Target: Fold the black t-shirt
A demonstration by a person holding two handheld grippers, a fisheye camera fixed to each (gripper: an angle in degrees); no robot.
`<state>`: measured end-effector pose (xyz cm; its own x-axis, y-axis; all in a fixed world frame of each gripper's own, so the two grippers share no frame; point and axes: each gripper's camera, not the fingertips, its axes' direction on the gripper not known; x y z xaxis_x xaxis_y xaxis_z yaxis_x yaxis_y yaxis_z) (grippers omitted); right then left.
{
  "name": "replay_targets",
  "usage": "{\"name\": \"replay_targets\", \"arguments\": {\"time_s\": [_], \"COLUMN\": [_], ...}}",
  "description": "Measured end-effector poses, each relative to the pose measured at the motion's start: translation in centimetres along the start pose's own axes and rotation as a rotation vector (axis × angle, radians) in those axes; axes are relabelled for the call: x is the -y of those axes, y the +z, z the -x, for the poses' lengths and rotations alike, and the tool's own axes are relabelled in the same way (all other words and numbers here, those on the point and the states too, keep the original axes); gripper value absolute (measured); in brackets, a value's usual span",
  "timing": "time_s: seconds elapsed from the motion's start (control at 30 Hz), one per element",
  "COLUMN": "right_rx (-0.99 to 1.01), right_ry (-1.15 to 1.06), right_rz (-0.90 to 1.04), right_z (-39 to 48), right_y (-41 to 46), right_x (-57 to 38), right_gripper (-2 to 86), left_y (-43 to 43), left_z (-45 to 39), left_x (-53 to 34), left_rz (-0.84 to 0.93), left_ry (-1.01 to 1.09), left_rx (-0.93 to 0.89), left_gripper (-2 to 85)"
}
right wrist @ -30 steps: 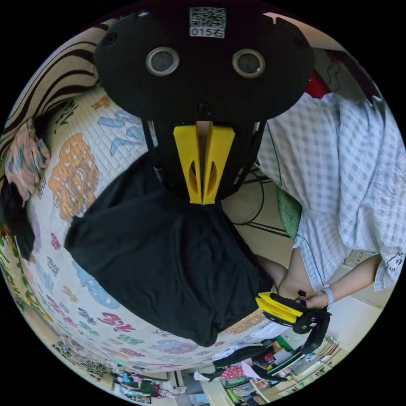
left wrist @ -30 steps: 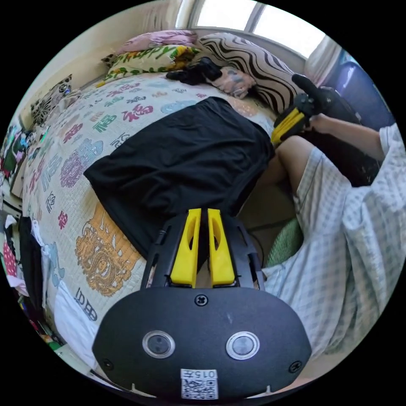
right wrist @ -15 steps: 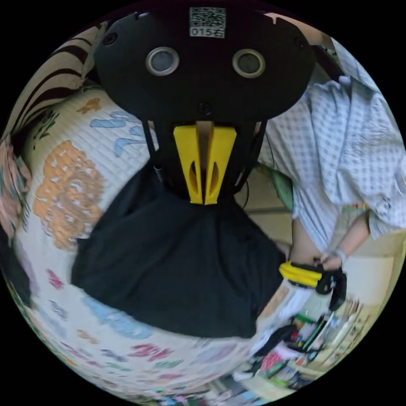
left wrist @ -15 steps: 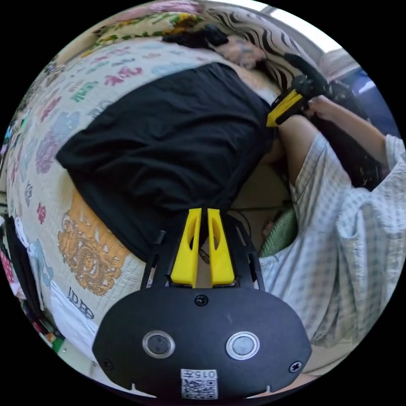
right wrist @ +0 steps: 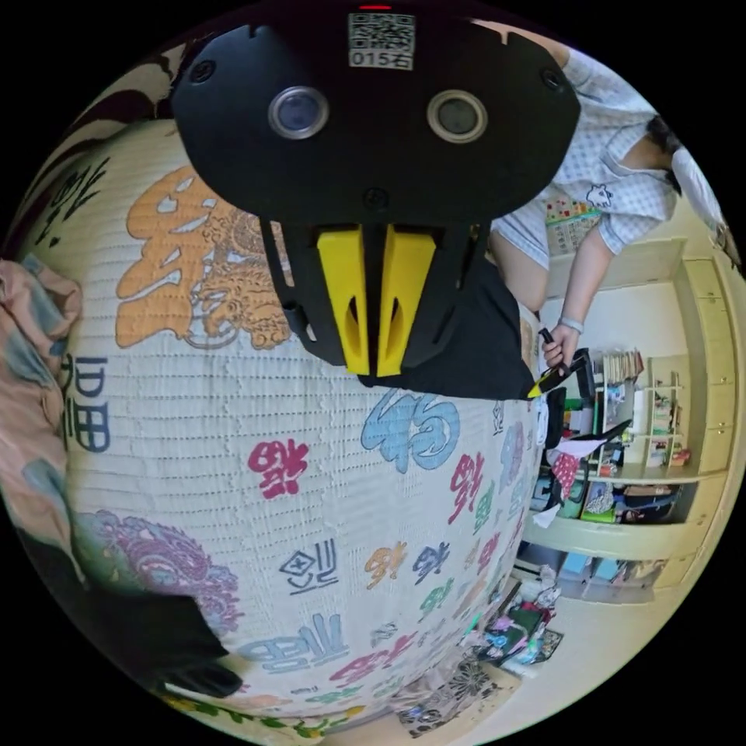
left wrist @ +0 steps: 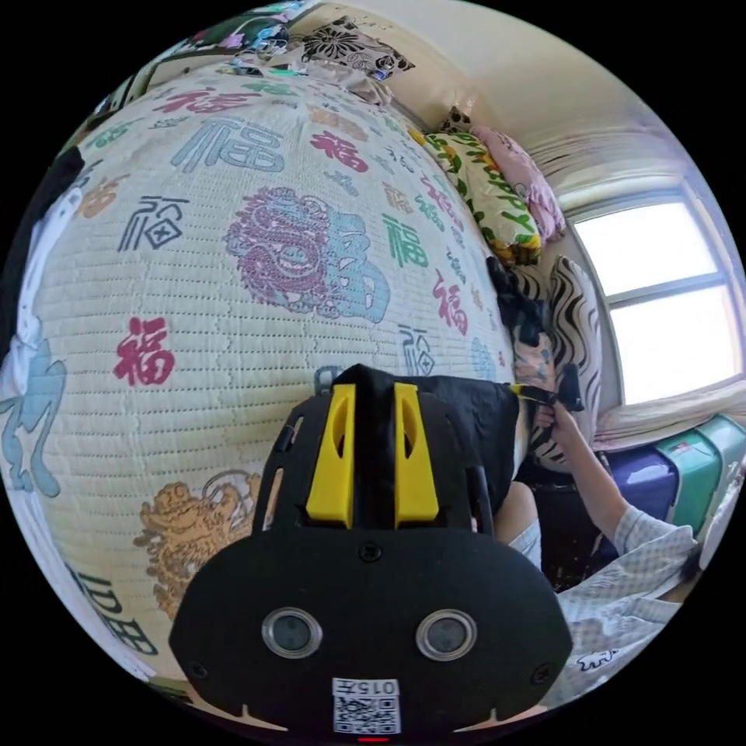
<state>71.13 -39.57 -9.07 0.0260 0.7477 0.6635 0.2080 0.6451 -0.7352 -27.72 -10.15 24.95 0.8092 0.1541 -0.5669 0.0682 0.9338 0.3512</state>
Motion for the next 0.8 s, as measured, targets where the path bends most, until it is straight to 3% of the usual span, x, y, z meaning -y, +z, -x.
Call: {"name": "replay_targets", "arguments": {"time_s": [0.17, 0.37, 0.57, 0.67, 0.8], "right_rx": [0.031, -0.010, -0.083, -0.098, -0.085], "right_ry": [0.116, 0.137, 0.061, -0.074, -0.159], "right_rz": [-0.114, -0.109, -0.112, -0.031, 0.202], "right_z": [-2.8, -4.2, -2.6, 0.2, 2.6], "right_y": [-3.2, -4.6, -7.0, -7.7, -4.0], "right_x": [0.2, 1.1, -0.1, -3.6, -9.1], "right_gripper": [-0.3, -0.3, 5.3, 7.6, 8.2], "left_y": [-2.5, -3.0, -6.0, -7.8, -4.4], "left_z": [2.8, 5.4, 4.1, 0.9, -1.7], "left_x": [1.3, 2.0, -0.4, -5.0, -13.0], "left_rz": [-0.024, -0.041, -0.052, 0.015, 0.237], "left_ry": [-0.024, -0.087, -0.085, -0.016, 0.021], "left_rx": [0.026, 0.046, 0.124, 0.162, 0.092], "left_gripper": [-0.5, -0.2, 7.0, 8.5, 8.4]}}
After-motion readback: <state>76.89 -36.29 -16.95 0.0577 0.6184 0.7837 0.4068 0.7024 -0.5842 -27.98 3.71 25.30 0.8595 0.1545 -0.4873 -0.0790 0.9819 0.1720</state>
